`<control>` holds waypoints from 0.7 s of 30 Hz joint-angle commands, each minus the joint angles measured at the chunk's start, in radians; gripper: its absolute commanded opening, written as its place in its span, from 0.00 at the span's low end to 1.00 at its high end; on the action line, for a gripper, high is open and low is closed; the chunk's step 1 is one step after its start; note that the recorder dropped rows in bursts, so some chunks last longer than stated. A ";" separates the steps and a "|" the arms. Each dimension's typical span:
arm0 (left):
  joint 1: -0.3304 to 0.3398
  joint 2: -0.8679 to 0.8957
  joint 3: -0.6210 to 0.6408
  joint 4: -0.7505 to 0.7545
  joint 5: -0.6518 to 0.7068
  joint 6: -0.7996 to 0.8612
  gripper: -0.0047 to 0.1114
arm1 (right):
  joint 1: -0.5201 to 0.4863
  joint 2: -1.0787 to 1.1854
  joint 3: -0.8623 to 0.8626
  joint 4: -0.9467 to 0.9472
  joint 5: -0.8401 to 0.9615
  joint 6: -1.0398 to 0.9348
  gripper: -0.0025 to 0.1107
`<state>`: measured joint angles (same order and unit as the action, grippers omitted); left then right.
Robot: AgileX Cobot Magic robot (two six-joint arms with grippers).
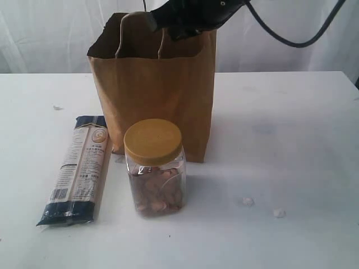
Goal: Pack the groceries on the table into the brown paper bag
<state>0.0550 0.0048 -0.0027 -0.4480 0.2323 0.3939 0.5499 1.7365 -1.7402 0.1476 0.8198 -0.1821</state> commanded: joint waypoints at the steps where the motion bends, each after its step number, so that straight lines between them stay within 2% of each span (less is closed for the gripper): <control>1: 0.003 -0.005 0.003 -0.007 0.002 -0.005 0.04 | -0.002 -0.051 -0.003 -0.018 0.052 0.001 0.18; 4: 0.003 -0.005 0.003 -0.007 0.002 -0.005 0.04 | -0.002 -0.108 -0.003 -0.060 0.097 -0.001 0.16; 9: 0.003 -0.005 0.003 -0.007 0.002 -0.005 0.04 | -0.002 -0.244 -0.003 -0.130 0.105 -0.001 0.02; 13: 0.003 -0.005 0.003 -0.007 0.002 -0.005 0.04 | -0.002 -0.414 -0.001 -0.338 0.151 0.004 0.02; 14: 0.003 -0.005 0.003 -0.007 0.002 -0.005 0.04 | -0.002 -0.461 0.014 -0.442 0.200 0.010 0.02; 16: 0.003 -0.005 0.003 -0.007 0.002 -0.005 0.04 | -0.002 -0.506 0.047 -0.535 0.333 0.042 0.02; 18: 0.003 -0.005 0.003 -0.007 0.002 -0.005 0.04 | -0.002 -0.530 0.100 -0.571 0.401 0.063 0.02; 21: 0.003 -0.005 0.003 -0.007 0.002 -0.005 0.04 | -0.002 -0.548 0.211 -0.582 0.385 0.063 0.02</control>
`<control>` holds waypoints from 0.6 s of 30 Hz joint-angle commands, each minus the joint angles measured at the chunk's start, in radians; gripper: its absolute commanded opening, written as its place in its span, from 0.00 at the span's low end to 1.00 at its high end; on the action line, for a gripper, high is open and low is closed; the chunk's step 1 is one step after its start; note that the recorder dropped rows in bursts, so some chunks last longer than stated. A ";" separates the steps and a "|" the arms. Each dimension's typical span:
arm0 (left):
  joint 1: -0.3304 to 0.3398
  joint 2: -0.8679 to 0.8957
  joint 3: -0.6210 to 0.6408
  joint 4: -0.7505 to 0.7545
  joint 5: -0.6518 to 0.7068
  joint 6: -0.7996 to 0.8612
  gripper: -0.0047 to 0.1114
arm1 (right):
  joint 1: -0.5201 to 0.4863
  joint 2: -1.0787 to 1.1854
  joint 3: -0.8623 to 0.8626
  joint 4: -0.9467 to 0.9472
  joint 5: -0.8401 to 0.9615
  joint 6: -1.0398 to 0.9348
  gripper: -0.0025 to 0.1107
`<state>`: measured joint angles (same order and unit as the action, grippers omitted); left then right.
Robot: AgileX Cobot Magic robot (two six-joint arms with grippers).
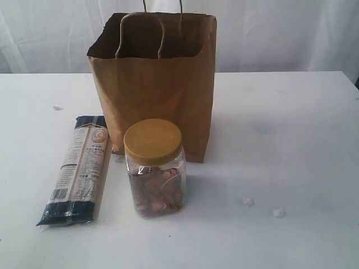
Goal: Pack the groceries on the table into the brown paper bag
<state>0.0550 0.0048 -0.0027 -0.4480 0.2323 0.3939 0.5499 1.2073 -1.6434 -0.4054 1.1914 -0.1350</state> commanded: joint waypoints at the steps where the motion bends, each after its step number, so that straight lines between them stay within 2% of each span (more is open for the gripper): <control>1: 0.003 -0.005 0.003 -0.007 0.002 -0.005 0.04 | -0.002 -0.019 0.145 -0.029 -0.009 0.016 0.02; 6: 0.003 -0.005 0.003 -0.007 0.002 -0.005 0.04 | -0.005 0.024 0.387 -0.039 -0.216 0.029 0.02; 10: 0.003 -0.005 0.003 -0.007 0.002 -0.005 0.04 | -0.068 0.213 0.611 -0.034 -0.377 0.142 0.02; 14: 0.003 -0.005 0.003 -0.007 0.002 -0.005 0.04 | -0.108 0.394 0.633 0.083 -0.374 0.204 0.02; 18: 0.003 -0.005 0.003 -0.007 0.002 -0.005 0.04 | -0.109 0.494 0.633 0.298 -0.348 0.047 0.02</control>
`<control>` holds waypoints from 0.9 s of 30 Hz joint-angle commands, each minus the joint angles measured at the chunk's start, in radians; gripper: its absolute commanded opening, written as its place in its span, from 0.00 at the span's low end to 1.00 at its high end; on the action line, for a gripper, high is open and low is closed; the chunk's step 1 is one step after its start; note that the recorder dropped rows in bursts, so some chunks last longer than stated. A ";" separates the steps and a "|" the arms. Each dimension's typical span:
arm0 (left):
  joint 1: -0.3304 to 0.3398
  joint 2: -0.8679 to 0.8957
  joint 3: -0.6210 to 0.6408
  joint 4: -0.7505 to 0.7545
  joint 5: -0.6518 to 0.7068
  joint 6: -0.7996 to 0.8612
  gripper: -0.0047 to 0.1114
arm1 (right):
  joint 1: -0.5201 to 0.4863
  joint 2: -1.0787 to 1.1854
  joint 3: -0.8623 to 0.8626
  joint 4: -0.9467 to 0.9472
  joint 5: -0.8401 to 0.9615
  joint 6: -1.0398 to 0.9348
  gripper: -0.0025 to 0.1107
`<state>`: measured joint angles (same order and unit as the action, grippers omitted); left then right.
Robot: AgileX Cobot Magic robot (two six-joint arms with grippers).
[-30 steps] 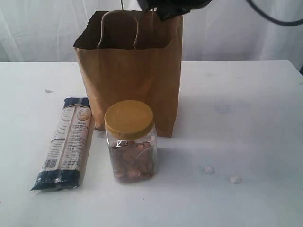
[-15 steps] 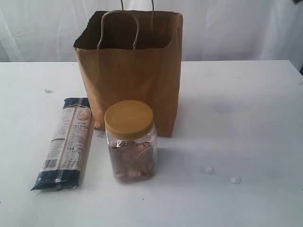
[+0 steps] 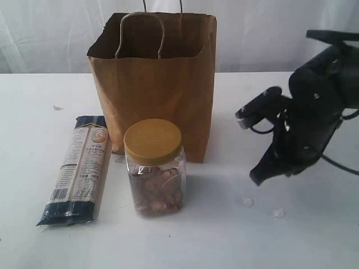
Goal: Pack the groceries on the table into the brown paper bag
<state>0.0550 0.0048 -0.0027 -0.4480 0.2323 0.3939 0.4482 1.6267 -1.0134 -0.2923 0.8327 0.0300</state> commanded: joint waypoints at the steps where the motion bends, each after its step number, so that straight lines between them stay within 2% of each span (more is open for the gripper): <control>1: 0.003 -0.005 0.003 -0.007 0.002 -0.005 0.04 | -0.008 0.089 0.003 0.224 0.011 -0.166 0.02; 4: 0.003 -0.005 0.003 -0.007 0.002 -0.005 0.04 | -0.008 0.110 0.003 0.308 -0.002 -0.239 0.02; 11: 0.003 -0.005 0.003 -0.007 0.002 -0.005 0.04 | -0.008 0.109 0.003 0.317 -0.115 -0.259 0.04; 19: 0.003 -0.005 0.003 -0.007 0.002 -0.005 0.04 | -0.008 0.109 0.003 0.323 -0.116 -0.262 0.29; 27: 0.003 -0.005 0.003 -0.007 0.002 -0.005 0.04 | -0.008 0.111 0.030 0.390 -0.210 -0.262 0.30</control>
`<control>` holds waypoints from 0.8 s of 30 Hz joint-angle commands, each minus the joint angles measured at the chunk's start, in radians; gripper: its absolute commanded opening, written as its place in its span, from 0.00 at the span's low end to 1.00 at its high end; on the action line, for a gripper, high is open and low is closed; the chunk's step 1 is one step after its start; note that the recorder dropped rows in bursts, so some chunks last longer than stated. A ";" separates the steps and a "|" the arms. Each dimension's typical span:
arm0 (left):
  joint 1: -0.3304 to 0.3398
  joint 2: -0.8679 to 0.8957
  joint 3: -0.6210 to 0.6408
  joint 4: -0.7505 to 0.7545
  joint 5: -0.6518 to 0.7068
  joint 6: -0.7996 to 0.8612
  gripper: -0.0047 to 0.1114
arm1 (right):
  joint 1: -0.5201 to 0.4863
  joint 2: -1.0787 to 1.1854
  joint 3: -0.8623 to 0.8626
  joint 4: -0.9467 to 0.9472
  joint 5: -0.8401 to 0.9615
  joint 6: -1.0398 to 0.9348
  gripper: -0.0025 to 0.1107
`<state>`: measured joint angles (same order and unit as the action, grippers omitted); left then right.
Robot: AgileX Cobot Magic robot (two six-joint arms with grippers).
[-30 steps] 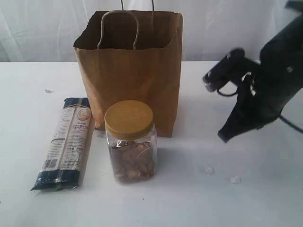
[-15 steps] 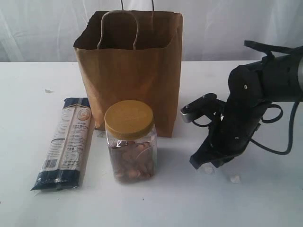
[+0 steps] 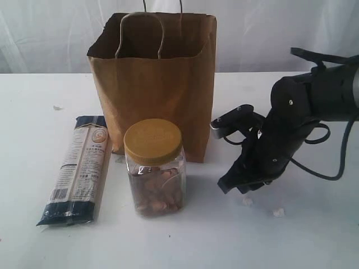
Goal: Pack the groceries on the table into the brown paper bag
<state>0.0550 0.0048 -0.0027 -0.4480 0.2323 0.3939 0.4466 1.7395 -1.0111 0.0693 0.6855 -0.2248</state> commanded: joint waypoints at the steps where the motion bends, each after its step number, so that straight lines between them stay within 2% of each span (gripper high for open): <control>1: 0.003 -0.005 0.003 -0.007 0.002 -0.005 0.04 | -0.006 -0.002 0.036 0.030 -0.064 -0.007 0.30; 24: 0.003 -0.005 0.003 -0.007 0.002 -0.005 0.04 | -0.006 0.077 0.064 0.048 -0.123 -0.009 0.30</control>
<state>0.0550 0.0048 -0.0027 -0.4480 0.2323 0.3939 0.4466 1.8208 -0.9531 0.1034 0.5644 -0.2273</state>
